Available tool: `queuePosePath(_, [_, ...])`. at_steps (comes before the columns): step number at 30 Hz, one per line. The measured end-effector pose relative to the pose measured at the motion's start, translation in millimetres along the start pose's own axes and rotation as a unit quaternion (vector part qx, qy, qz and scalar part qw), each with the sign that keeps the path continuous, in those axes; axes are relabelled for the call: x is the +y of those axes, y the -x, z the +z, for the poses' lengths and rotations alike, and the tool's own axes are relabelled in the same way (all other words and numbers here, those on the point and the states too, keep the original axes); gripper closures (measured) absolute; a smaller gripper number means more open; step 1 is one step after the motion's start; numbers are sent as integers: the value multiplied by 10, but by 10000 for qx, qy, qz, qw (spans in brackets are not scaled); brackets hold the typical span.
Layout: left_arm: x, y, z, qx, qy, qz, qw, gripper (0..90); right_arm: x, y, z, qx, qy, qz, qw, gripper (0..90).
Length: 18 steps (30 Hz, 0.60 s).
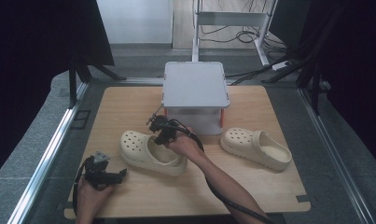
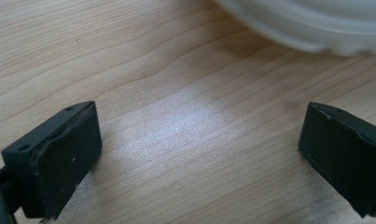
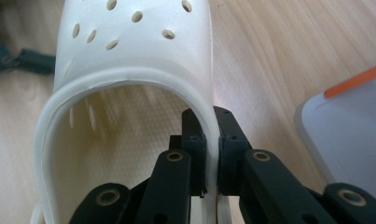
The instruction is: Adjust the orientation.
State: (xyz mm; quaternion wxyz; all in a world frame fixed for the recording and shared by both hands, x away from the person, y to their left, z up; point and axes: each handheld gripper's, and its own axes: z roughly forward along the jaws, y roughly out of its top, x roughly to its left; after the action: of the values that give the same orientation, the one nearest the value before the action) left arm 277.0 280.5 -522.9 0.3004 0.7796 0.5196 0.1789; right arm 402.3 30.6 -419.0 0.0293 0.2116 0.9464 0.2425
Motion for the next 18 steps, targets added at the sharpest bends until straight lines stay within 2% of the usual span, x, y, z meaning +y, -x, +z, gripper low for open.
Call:
queuePosePath(8, [-12,-11,-8,-52,15,41,10000,0,-317,-97,-206,119,43,56,9999,847])
queuePosePath(13, [-26,-20,-23,-70,5,56,10000,0,-543,-206,-309,178,34,-17,9998,847])
queuePosePath(14, [-26,-20,-23,-70,5,56,10000,0,-543,-206,-309,178,34,-17,9998,847])
queuePosePath(18, [-30,-22,-26,-74,8,56,10000,0,-774,-307,-370,203,-16,82,9998,847])
